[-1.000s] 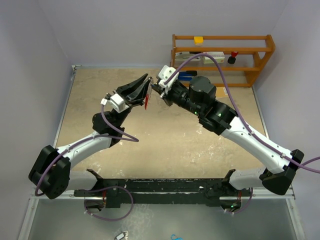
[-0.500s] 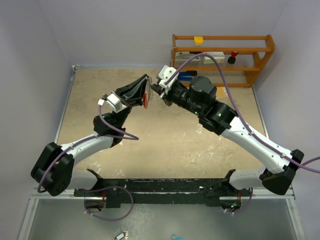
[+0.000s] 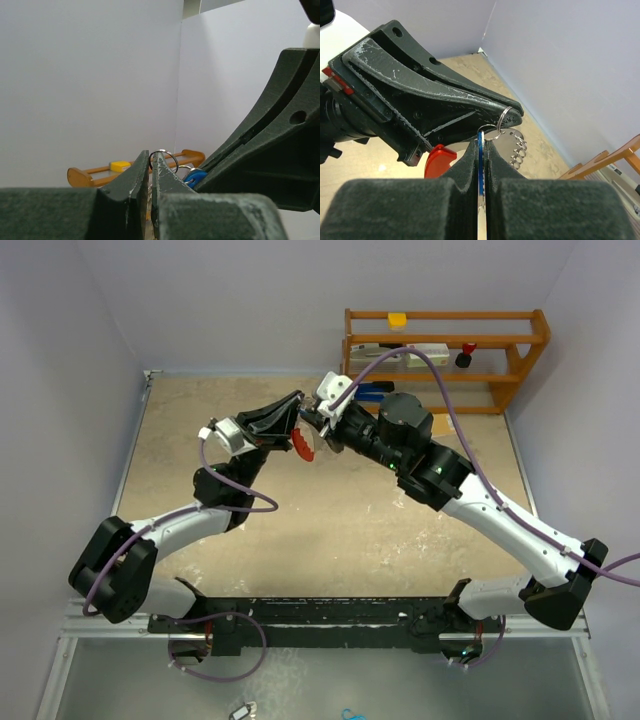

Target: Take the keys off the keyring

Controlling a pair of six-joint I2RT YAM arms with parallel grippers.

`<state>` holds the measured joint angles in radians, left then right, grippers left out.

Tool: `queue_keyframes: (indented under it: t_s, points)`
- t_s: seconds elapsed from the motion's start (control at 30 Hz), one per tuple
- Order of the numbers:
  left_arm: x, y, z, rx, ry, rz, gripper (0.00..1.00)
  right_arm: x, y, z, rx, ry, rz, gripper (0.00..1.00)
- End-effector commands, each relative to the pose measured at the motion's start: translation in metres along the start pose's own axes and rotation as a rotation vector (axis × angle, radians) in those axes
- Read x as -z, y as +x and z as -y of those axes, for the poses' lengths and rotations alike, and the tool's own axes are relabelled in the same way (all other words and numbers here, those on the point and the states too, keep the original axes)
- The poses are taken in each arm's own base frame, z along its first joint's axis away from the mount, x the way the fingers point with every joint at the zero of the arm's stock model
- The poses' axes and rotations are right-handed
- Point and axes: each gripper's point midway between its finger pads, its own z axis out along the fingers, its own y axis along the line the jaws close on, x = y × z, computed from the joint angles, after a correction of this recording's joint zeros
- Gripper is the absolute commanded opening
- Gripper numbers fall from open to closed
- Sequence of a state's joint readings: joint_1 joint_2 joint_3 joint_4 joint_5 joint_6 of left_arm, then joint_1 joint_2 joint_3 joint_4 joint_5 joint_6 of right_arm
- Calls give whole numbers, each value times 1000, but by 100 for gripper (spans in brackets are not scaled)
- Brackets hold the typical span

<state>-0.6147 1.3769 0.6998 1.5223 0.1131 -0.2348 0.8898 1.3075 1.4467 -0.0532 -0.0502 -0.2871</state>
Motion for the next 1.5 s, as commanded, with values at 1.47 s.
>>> queue_keyframes:
  t_s: [1.47]
  points:
    - [-10,-156,24,37,57,432,0,0,-39,-21,-32,-134,144,0]
